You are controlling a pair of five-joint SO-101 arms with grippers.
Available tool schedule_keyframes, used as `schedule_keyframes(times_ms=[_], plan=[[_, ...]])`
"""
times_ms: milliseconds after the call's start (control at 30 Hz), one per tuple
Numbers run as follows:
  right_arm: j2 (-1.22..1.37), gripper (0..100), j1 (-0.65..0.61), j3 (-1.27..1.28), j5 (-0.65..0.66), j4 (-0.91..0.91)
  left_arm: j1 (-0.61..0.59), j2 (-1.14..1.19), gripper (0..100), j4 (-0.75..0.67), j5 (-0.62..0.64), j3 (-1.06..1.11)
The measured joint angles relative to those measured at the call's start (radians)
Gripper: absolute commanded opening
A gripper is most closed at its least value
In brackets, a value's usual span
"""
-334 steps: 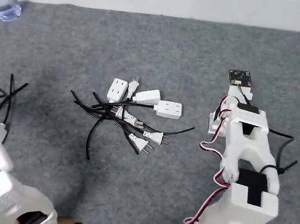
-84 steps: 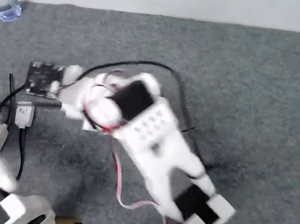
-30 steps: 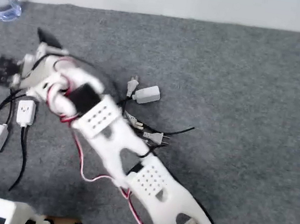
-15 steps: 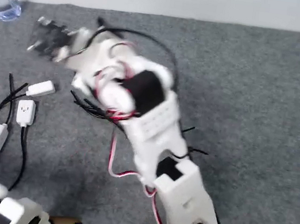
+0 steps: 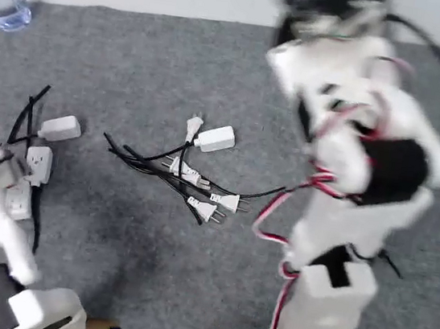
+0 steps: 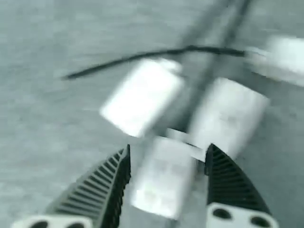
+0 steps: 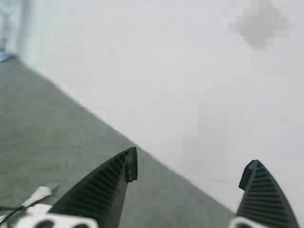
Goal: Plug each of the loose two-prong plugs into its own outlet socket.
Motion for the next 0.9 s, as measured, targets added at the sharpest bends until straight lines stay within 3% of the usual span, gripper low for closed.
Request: schedule_keyframes(times_ms=[133,267,400,533,633,733,900], plan=[[-0.054,33.5,0.189,0.172,-0.035,0.0,0.14,0.0,25,0.259,0.0,-0.146],[-0.057,33.5,0.265,0.471,-0.018,0.0,0.17,0.0,25,0.301,0.0,-0.183],[-0.055,33.5,0.256,0.804,0.124,-0.023,0.193,0.0,25,0.305,0.0,-0.186],[-0.055,33.5,0.198,1.097,0.238,-0.17,0.241,0.0,25,0.272,0.0,-0.157],[-0.054,33.5,0.13,1.27,0.253,-0.308,0.252,0.0,25,0.229,0.0,-0.095],[-0.054,33.5,0.061,1.364,0.262,-0.384,0.172,0.0,25,0.16,0.0,-0.025],[-0.055,33.5,-0.063,1.444,0.264,-0.4,-0.078,0.0,25,0.011,0.003,0.083]])
